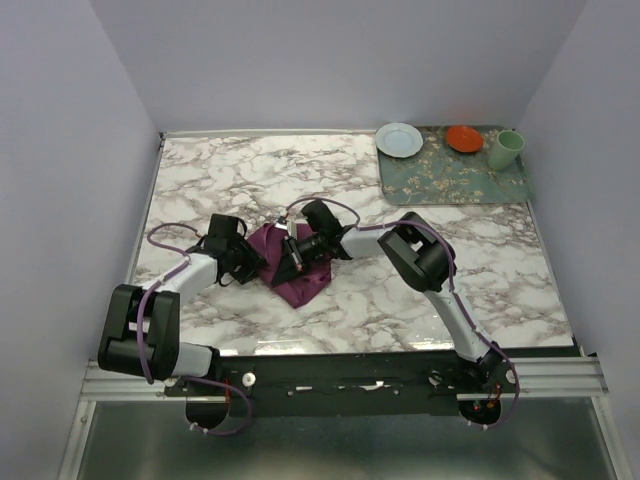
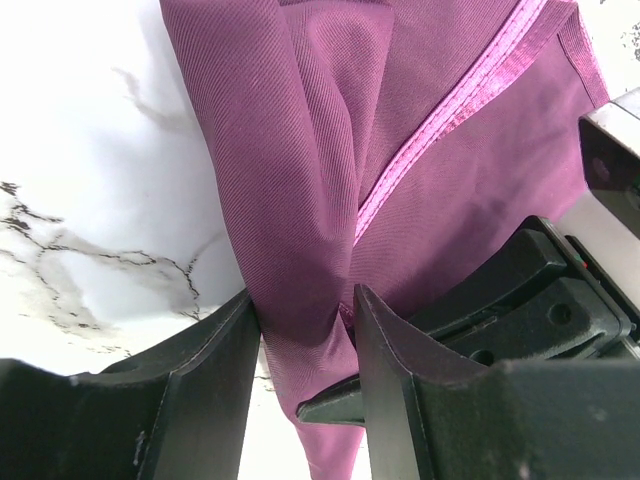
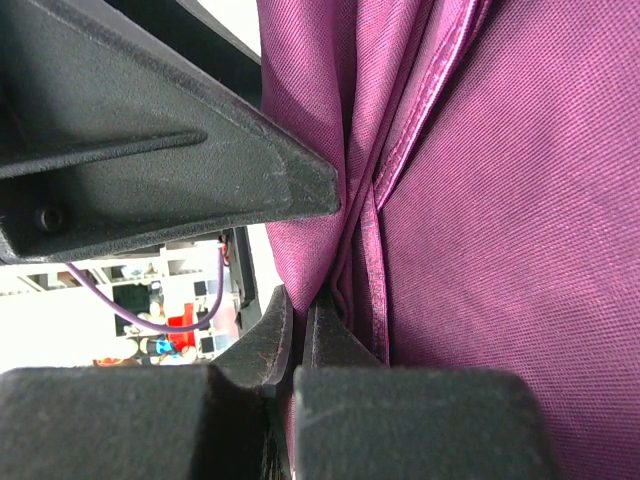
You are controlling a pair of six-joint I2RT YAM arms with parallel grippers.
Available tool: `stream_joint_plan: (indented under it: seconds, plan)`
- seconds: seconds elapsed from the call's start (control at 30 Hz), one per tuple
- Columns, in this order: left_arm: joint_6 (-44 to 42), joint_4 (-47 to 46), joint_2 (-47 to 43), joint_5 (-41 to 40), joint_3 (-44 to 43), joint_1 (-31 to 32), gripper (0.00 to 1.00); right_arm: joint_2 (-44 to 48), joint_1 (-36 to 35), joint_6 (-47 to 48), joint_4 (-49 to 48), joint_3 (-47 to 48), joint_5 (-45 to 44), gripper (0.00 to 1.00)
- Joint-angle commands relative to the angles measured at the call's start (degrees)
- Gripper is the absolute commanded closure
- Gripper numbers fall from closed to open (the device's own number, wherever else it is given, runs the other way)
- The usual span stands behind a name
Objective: Fold the napkin, place the utensils inside, and roll it up
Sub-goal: Roll the napkin with the utensil
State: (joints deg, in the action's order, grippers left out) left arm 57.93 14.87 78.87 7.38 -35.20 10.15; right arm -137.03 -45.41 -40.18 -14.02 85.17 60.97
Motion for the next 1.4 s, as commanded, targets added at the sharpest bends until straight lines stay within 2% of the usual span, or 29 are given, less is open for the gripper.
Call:
stream_joint_plan:
  seconds: [0.0, 0.17, 0.3, 0.43, 0.47, 0.53, 0.67, 0.73, 0.8, 0.87, 0.93, 1.03, 1.2, 1.3, 1.37]
  plan:
    - [-2.21, 6.74, 1.02, -6.05, 3.82, 0.75, 0.49, -0.78, 0.23, -1.13, -3.73, -1.23, 1.34, 1.0]
    - [-2.56, 6.75, 2.95, -6.59, 2.07, 0.66, 0.5, -1.4, 0.76, 0.01, -3.38, 0.09, 2.84, 0.99]
    - [-3.43, 6.13, 4.62, -6.76, 0.22, 0.75, 0.55, -1.92, 0.85, 1.6, -2.07, 1.14, 3.45, 0.99]
    - [-5.1, 4.9, 4.54, -6.94, -0.13, 0.66, 0.67, -1.66, 0.85, 5.37, 1.8, 1.93, 2.49, 0.99]
    - [-5.28, 4.81, 4.54, -6.85, -0.31, 0.66, 0.75, -1.66, 0.85, 6.34, 2.94, 2.2, 2.49, 0.99]
    - [-5.29, 4.73, 4.62, -5.98, -0.13, 0.66, 0.78, -2.01, 0.85, 7.4, 4.35, 3.16, 2.83, 1.0]
    - [-4.93, 5.08, 3.92, -5.27, -0.13, 0.66, 0.95, -2.19, 0.85, 9.93, 7.94, 4.57, 2.23, 0.99]
    - [-4.85, 6.13, 2.88, -5.44, -0.48, 0.75, 1.0, -1.66, 0.85, 11.26, 10.23, 5.36, 0.13, 0.92]
    - [-4.32, 6.66, 2.17, -5.62, -0.4, 0.66, 1.0, -0.88, 0.85, 13.99, 15.5, 6.06, -1.46, 0.87]
    - [-3.97, 6.92, 1.64, -5.71, -0.57, 0.75, 1.0, 0.44, 0.76, 15.74, 18.92, 5.89, -4.09, 0.75]
    - [-2.92, 7.36, 1.46, -5.53, -0.4, 0.75, 1.0, 2.98, 0.59, 17.76, 23.23, 6.24, -9.6, 0.62]
    - [-1.25, 7.36, 1.37, -4.83, 0.22, 0.83, 1.0, 7.2, -0.29, 22.07, 32.28, 7.82, -18.3, 0.53]
    - [1.04, 7.36, 0.93, -4.39, 0.75, 1.1, 1.0, 11.25, -3.19, 27.08, 47.32, 12.29, -33.52, 0.46]
    - [2.1, 8.68, 1.72, -3.95, -0.13, 1.27, 1.0, 14.58, -7.49, 26.91, 48.21, 11.6, -43.54, 0.43]
    - [2.8, 9.91, 2.25, -3.95, -0.92, 1.45, 1.0, 15.74, -11.53, 26.04, 47.43, 11.34, -53.29, 0.41]
